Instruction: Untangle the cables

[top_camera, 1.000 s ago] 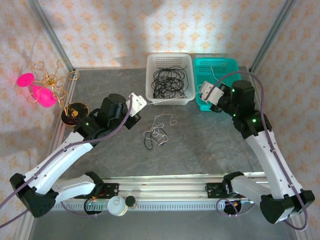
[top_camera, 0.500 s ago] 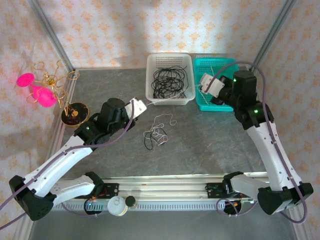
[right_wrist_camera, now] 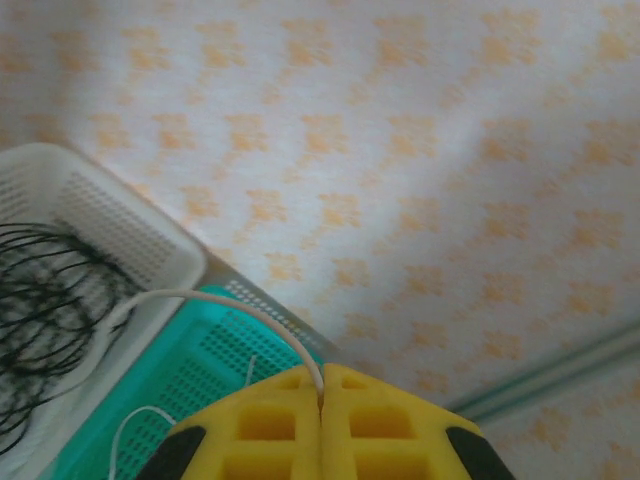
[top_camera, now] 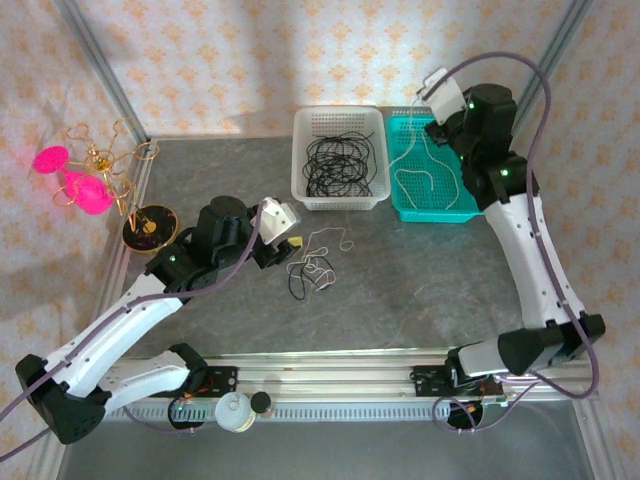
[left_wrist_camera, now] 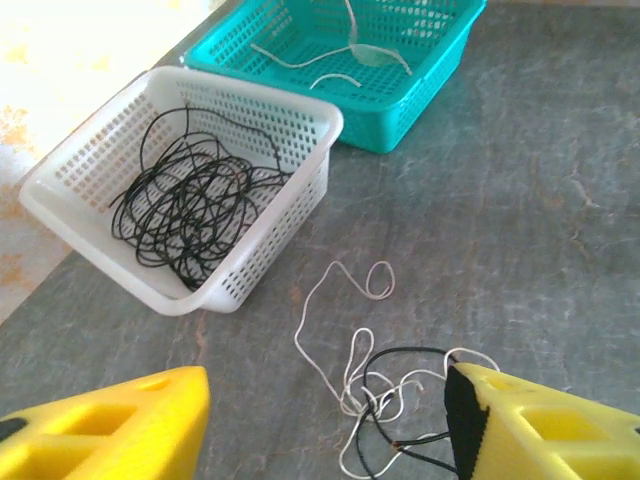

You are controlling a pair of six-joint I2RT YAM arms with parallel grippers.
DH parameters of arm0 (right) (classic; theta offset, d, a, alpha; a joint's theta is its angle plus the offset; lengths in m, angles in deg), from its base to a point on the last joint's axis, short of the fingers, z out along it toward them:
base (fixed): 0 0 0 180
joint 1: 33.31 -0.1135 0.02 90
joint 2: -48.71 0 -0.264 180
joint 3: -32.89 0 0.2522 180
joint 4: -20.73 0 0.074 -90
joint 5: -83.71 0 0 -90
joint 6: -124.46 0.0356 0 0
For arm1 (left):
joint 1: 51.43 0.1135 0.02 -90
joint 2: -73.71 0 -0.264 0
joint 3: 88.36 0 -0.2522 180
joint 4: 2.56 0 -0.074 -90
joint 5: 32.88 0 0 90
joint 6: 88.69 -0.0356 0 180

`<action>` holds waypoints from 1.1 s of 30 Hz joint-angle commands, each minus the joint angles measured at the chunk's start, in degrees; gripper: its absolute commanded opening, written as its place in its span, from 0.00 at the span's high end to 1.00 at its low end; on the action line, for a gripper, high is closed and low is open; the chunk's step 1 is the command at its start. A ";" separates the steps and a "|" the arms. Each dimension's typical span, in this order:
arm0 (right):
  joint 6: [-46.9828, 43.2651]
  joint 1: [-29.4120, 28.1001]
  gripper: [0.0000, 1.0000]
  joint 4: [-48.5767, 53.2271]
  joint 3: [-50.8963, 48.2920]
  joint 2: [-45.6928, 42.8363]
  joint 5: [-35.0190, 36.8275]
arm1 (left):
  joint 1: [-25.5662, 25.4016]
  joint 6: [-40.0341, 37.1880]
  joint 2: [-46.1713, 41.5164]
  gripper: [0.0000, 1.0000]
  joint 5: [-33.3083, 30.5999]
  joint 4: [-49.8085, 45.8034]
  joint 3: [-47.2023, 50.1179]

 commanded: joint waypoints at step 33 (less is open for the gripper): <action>29.15 11.19 1.00 -11.27 -12.00 17.17 12.28 | 0.08 15.88 -5.69 0.24 2.41 14.74 13.69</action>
